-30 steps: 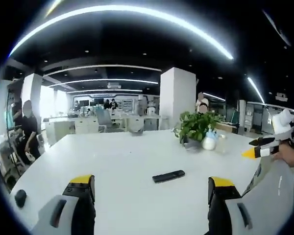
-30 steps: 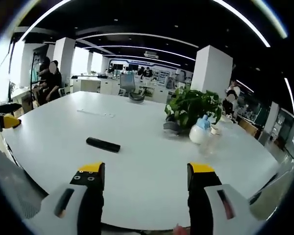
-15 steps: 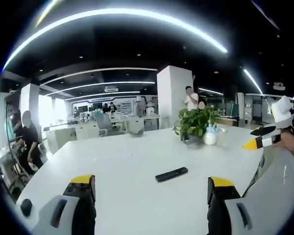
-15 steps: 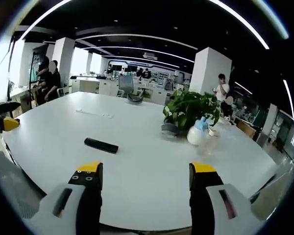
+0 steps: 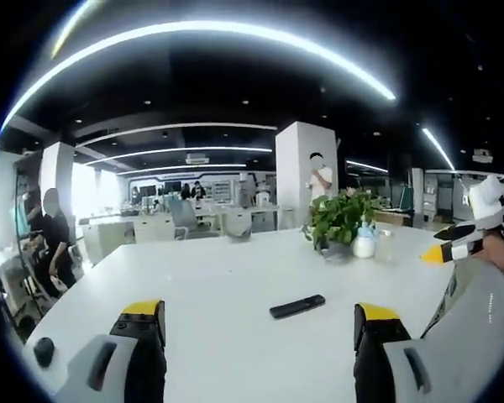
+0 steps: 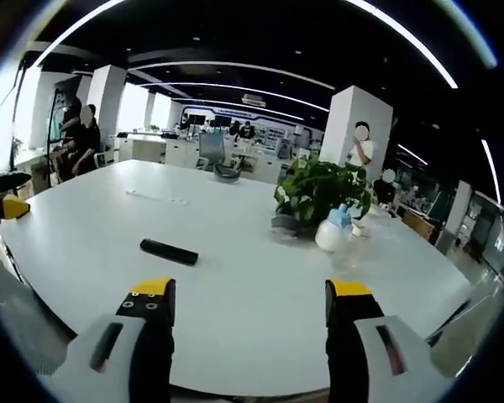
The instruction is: Press the specified remote control buttons in sequence, fully releasing each button before pressing the next.
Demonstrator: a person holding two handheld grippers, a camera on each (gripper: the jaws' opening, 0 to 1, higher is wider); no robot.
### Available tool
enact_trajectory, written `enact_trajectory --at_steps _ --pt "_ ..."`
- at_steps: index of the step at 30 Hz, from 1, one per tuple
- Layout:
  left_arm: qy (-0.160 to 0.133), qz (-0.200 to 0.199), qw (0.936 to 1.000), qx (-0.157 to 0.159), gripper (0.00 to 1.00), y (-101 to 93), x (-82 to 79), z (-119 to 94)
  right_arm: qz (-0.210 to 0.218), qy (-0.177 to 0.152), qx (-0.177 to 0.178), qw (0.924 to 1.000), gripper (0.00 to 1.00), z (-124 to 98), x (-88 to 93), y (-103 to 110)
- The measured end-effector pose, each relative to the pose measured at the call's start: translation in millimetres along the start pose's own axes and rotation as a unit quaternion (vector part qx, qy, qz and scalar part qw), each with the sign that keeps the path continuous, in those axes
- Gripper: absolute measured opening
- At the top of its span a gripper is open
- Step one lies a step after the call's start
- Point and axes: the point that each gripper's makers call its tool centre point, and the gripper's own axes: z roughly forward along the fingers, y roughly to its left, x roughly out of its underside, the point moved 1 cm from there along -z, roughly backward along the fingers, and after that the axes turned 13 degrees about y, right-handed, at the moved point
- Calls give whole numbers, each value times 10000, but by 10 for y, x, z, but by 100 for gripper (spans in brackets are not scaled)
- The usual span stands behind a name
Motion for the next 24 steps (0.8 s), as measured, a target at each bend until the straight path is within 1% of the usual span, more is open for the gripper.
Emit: enact_trajectory --at_steps 3,6,8,9,13,15,20,21,24 --pt "38 106 9999 -64 97 10 22 0 48 -2 11 10000 77 -3 2 -9" --pt "34 91 9999 -79 97 24 33 -12 -9 -53 22 10000 78 -14 -16 4" --pt "-104 163 9998 -105 97 26 7 -33 -76 -152 66 9998 79 -28 -42 0" --pt "-135 242 9995 -126 97 20 1 -37 -81 -258 84 9996 80 -46 -72 -5" --pt "-130 324 9993 -165 98 5 1 -41 -22 -421 72 9991 84 -69 -118 -12" --pt "-128 312 9993 -168 99 0 -2 -44 -26 -395 66 9992 86 -62 -113 -6" --pt "-93 269 9995 -168 100 1 8 -40 -46 -196 8 9998 89 -31 -59 20" --pt "-92 269 9995 -167 100 -2 6 -41 -69 -195 7 9998 89 -32 -57 24" --pt "-127 403 9989 -180 100 -37 -10 -49 -89 -336 30 9994 92 -56 -97 24"
